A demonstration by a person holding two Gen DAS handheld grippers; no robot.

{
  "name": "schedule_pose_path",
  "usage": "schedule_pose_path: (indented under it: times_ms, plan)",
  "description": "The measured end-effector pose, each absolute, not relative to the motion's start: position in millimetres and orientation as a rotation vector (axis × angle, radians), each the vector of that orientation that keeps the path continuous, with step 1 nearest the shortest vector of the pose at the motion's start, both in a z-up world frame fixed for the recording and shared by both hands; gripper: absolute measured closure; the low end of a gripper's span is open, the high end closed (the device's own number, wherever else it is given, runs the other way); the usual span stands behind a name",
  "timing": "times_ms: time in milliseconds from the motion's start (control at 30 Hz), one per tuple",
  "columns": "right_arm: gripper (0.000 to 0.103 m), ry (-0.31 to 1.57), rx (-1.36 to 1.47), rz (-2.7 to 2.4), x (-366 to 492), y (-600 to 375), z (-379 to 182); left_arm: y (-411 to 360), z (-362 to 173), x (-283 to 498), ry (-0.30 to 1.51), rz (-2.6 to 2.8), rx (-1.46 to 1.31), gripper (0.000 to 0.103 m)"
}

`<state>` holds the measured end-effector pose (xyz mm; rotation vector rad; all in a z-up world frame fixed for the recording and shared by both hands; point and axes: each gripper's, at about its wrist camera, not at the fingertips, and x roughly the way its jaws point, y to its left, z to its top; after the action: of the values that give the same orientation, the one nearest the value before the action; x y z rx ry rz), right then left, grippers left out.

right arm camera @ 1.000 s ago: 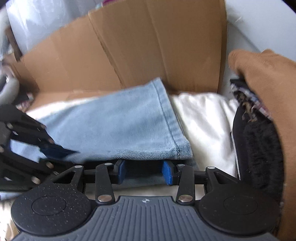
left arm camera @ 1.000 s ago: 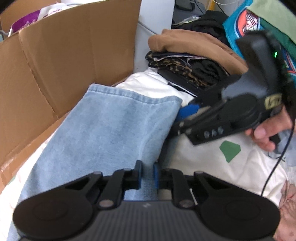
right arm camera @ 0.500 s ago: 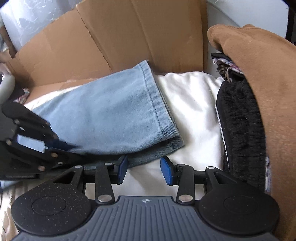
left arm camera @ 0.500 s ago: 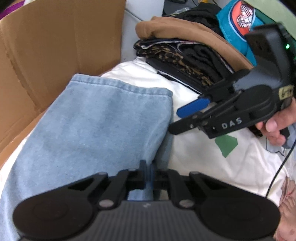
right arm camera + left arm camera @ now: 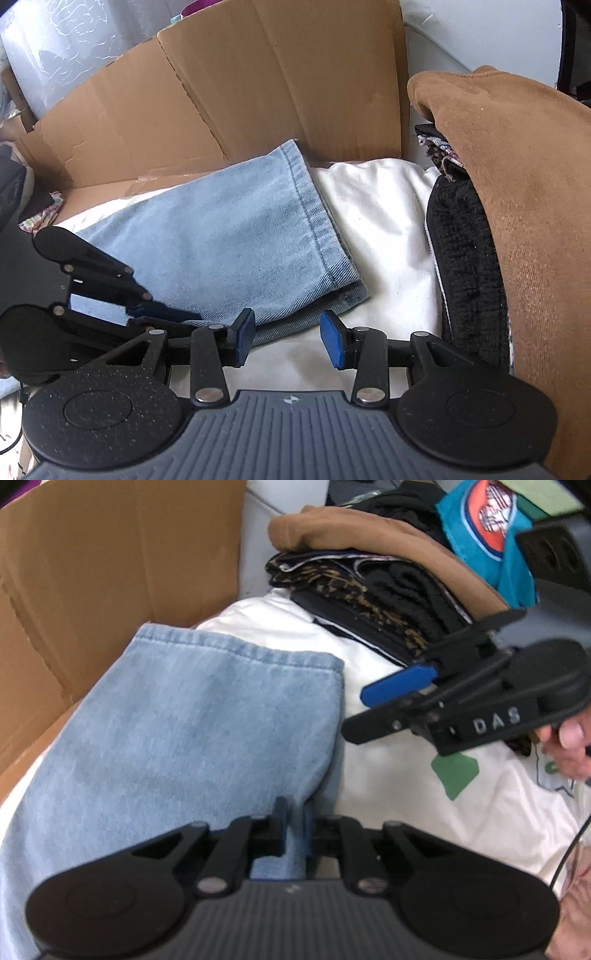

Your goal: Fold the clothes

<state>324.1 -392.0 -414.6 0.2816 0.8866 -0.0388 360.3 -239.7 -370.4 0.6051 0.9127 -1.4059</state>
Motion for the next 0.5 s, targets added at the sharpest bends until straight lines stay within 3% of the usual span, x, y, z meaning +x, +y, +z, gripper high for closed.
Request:
schedule_pose_path:
  times_ms: [67,267,500]
  plan:
    - [0.057,0.890,0.281,-0.033,322.9,-390.3,-414.0,-233.0,-365.4,361.1,0.914,-1.400,0.609,0.058]
    - [0.057,0.888,0.286,-0.015,318.7,-384.8,-409.6,-193.0,-353.8,366.9,0.937,-1.349,0.649,0.038]
    - [0.057,0.887,0.266,0.021,316.1,-370.0,-403.1,-139.6,-352.5,368.8,0.944,-1.277,0.747,0.028]
